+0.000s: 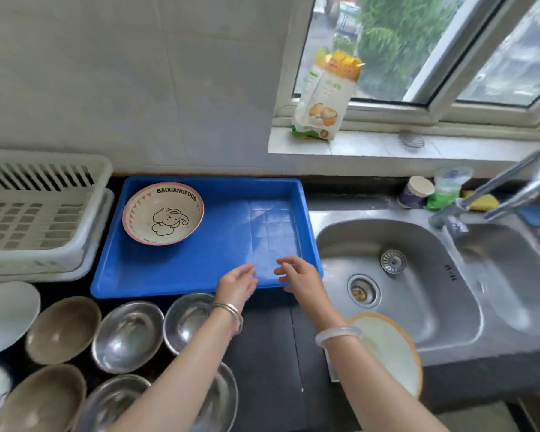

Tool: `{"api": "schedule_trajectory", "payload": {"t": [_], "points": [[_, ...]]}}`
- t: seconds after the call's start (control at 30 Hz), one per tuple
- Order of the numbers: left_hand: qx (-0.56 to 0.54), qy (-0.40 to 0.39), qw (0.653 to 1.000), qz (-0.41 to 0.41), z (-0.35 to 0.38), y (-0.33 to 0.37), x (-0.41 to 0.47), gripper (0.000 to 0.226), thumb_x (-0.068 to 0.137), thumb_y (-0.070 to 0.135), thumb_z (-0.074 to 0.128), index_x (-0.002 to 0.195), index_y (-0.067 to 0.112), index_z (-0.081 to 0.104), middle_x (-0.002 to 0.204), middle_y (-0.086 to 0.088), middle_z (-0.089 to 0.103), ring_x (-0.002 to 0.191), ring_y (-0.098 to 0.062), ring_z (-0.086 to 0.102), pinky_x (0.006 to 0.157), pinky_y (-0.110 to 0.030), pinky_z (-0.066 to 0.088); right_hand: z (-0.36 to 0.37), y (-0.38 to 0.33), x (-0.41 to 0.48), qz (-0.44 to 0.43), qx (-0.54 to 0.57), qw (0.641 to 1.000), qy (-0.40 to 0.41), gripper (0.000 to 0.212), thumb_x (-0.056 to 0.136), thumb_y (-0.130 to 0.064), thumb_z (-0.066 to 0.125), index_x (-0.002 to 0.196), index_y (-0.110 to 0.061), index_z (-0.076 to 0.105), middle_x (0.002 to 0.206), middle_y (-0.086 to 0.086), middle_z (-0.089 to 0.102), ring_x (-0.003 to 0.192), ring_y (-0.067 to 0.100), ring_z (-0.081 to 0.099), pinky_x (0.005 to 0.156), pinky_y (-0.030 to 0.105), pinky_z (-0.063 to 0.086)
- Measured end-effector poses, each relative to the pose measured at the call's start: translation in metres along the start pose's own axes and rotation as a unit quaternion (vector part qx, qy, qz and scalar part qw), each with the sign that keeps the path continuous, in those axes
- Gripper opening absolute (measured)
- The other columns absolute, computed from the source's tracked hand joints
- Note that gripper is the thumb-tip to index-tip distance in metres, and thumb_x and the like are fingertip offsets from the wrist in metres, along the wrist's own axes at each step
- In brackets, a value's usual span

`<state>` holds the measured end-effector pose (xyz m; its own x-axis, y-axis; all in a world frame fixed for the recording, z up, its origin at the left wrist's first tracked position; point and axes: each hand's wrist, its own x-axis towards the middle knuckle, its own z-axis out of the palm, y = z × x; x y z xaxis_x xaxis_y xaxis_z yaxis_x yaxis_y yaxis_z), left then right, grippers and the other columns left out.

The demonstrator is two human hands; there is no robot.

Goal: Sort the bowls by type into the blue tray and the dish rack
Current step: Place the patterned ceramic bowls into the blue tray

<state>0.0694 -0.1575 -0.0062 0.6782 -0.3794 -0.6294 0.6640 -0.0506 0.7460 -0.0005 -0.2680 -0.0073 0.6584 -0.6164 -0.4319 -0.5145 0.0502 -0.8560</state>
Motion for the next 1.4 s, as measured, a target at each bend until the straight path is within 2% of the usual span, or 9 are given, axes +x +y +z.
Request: {"api": "schedule_trajectory", "payload": {"t": [0.1,0.3,0.47,0.67,0.87,1.07,1.23,1.3,1.4], "points": [[0.098,-0.066,0.993,-0.023,0.037,-0.033,-0.021,0.032,0.093,0.000,0.045,0.124,-0.005,0.052,0.109,-0.010,0.055,0.087,-0.017,0.057,0.067,-0.009,0.049,-0.057,0.027,-0.034,-0.021,-0.069,0.994,0.083,0.020,0.091,-0.014,0.049,0.095,-0.027,0.063,0.085,-0.003,0.070,0.078,0.014,0.066,0.068,0.026,0.051],[0.339,-0.162,0.927,0.001,0.084,-0.098,-0.048,0.034,0.091,0.014,0.054,0.124,0.008,0.056,0.123,-0.008,0.061,0.110,-0.020,0.058,0.101,-0.033,0.044,-0.147,0.093,-0.093,0.003,-0.239,0.944,0.227,0.029,0.089,-0.007,0.050,0.112,-0.015,0.065,0.111,0.002,0.068,0.106,0.022,0.059,0.086,0.029,0.042],[0.388,-0.159,0.908,-0.014,0.102,-0.127,-0.055,0.035,0.090,0.015,0.056,0.125,0.017,0.055,0.097,0.005,0.061,0.090,-0.017,0.061,0.078,-0.032,0.055,-0.174,0.133,-0.116,0.052,-0.235,0.936,0.256,0.035,0.091,-0.009,0.053,0.126,-0.018,0.054,0.119,0.004,0.060,0.106,0.024,0.055,0.083,0.031,0.043],[0.366,-0.146,0.918,-0.039,0.102,-0.133,-0.053,0.039,0.092,0.014,0.051,0.130,0.022,0.049,0.085,0.007,0.058,0.067,-0.012,0.061,0.043,-0.018,0.050,-0.174,0.150,-0.120,0.093,-0.163,0.954,0.234,0.023,0.096,-0.022,0.047,0.113,-0.020,0.062,0.083,-0.007,0.061,0.068,0.002,0.052,0.053,0.011,0.036],[0.361,-0.126,0.924,-0.020,0.098,-0.128,-0.053,0.037,0.090,0.010,0.050,0.126,0.021,0.054,0.089,0.005,0.060,0.078,-0.015,0.061,0.054,-0.023,0.052,-0.173,0.140,-0.117,0.059,-0.199,0.948,0.242,0.021,0.093,-0.019,0.050,0.102,-0.017,0.069,0.068,-0.014,0.057,0.061,-0.003,0.051,0.044,0.008,0.032],[0.291,-0.087,0.953,-0.010,0.076,-0.090,-0.048,0.025,0.088,0.012,0.055,0.112,0.020,0.057,0.090,0.002,0.062,0.078,-0.016,0.064,0.050,-0.023,0.051,-0.161,0.098,-0.102,0.003,-0.219,0.947,0.233,0.019,0.087,-0.019,0.055,0.098,-0.016,0.071,0.069,-0.005,0.064,0.063,0.012,0.055,0.053,0.017,0.040],[0.229,-0.062,0.971,0.029,0.043,-0.043,-0.043,0.010,0.087,0.014,0.058,0.097,0.013,0.061,0.081,-0.002,0.064,0.066,-0.015,0.061,0.043,-0.016,0.048,-0.130,0.061,-0.082,-0.035,-0.187,0.959,0.212,0.014,0.086,-0.021,0.056,0.086,-0.024,0.070,0.060,-0.018,0.059,0.059,0.002,0.057,0.049,0.007,0.039],[0.203,-0.045,0.978,0.036,0.029,-0.026,-0.042,0.005,0.087,0.014,0.059,0.092,0.012,0.060,0.077,-0.003,0.062,0.062,-0.015,0.058,0.042,-0.015,0.049,-0.114,0.046,-0.074,-0.046,-0.168,0.965,0.196,0.015,0.085,-0.020,0.056,0.087,-0.022,0.071,0.064,-0.017,0.062,0.062,0.002,0.060,0.055,0.012,0.047],[0.142,-0.014,0.989,0.044,0.003,-0.003,-0.040,0.010,0.089,0.014,0.058,0.095,0.007,0.056,0.076,-0.006,0.060,0.062,-0.016,0.057,0.043,-0.014,0.050,-0.086,0.021,-0.059,-0.071,-0.133,0.976,0.158,0.016,0.083,-0.016,0.057,0.089,-0.017,0.072,0.072,-0.004,0.070,0.065,0.019,0.066,0.067,0.042,0.058]]}}
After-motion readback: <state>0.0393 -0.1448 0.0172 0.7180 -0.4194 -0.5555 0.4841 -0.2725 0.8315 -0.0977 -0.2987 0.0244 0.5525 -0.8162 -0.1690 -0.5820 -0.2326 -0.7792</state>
